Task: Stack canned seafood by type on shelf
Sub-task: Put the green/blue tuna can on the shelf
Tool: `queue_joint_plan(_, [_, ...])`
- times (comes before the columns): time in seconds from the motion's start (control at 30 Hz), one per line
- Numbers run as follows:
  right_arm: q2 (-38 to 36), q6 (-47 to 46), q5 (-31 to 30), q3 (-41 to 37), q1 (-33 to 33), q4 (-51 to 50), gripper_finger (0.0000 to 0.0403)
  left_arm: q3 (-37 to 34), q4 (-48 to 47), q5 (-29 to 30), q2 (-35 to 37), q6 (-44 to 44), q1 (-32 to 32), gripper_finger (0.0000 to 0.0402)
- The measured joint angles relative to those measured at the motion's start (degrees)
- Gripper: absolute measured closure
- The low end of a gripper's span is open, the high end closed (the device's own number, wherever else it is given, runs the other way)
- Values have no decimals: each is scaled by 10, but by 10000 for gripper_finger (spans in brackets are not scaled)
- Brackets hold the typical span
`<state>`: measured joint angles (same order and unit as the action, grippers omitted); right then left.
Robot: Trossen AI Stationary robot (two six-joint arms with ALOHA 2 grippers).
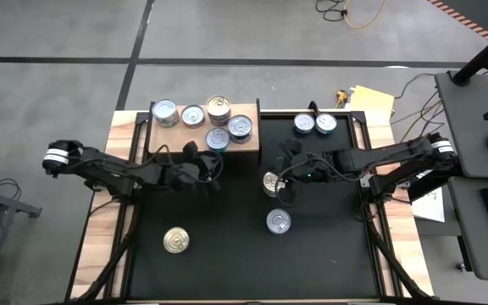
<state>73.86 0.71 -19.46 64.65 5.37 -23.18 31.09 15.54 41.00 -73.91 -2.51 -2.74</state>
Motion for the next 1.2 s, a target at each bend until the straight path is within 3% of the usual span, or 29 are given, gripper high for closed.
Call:
queue_joint_plan(1.07, [0,-9,0,-12,0,1,390,0,29,-1,-2,-35,38,401])
queue_joint_plan(1.2, [0,-8,0,-12,0,3,390,0,28,-50,3,-34,36,401])
